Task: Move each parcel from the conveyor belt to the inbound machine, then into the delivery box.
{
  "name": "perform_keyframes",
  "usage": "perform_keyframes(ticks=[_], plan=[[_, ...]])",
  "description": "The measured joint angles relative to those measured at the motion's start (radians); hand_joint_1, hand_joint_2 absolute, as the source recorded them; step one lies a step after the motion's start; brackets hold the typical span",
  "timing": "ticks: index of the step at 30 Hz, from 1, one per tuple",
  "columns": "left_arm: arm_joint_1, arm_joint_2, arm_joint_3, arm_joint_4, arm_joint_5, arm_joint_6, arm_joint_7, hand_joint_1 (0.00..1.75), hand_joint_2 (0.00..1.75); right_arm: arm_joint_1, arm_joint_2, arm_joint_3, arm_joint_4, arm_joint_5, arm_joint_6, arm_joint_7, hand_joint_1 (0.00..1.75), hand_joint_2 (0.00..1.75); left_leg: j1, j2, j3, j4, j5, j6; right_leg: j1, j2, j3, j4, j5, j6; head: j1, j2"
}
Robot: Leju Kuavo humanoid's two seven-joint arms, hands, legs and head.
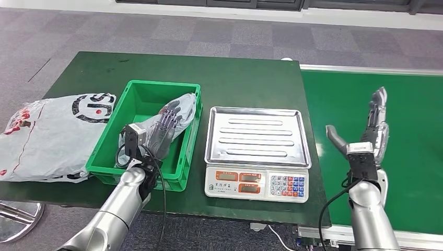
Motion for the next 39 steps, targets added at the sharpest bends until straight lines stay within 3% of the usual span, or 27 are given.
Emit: perform_keyframes(ticks=[7,17,23,28,39], plan=[[-0.022,0.005,0.003,0.055,0.015,-0.028,0.000,0.00,1.75,-0.033,-0.015,-0.040,-0.005,0.011,0.014,0.013,0.00,1.75,0.000,-0.001,0.008,-0.001,0.001,-0.001,0.000,-0.001,0.007,0.000,0.000,-0.001,0.000,0.000],[-0.056,0.018,0.028,0.114,0.038,-0.182,0.013,0.00,1.75,-0.070,-0.048,-0.094,0.069,-0.029,0.072,0.090,0.00,1.75,0.000,-0.005,0.013,-0.002,0.000,-0.001,0.000,-0.005,0.012,0.000,-0.002,-0.001,0.000,0.000],[-0.103,0.013,0.026,0.185,-0.074,-0.048,0.000,0.00,1.75,-0.097,-0.110,-0.192,0.251,0.038,-0.047,0.127,0.00,1.75,0.000,-0.005,0.007,-0.002,0.008,0.000,0.000,-0.005,0.006,0.000,0.005,0.000,0.000,0.000],[-0.116,0.007,0.026,0.194,-0.092,-0.030,-0.001,0.00,1.75,-0.097,-0.148,-0.271,0.349,0.046,-0.068,0.115,0.00,1.75,0.000,-0.004,0.003,-0.002,0.008,0.001,0.000,-0.004,0.003,0.000,0.006,0.001,0.000,0.000],[-0.109,0.002,0.026,0.177,-0.064,0.006,-0.002,0.00,1.75,-0.101,-0.166,-0.322,0.424,0.070,-0.132,0.148,0.00,1.75,-0.001,-0.004,0.001,-0.002,0.005,0.001,-0.001,-0.004,0.001,0.000,0.004,0.001,0.000,0.000]])
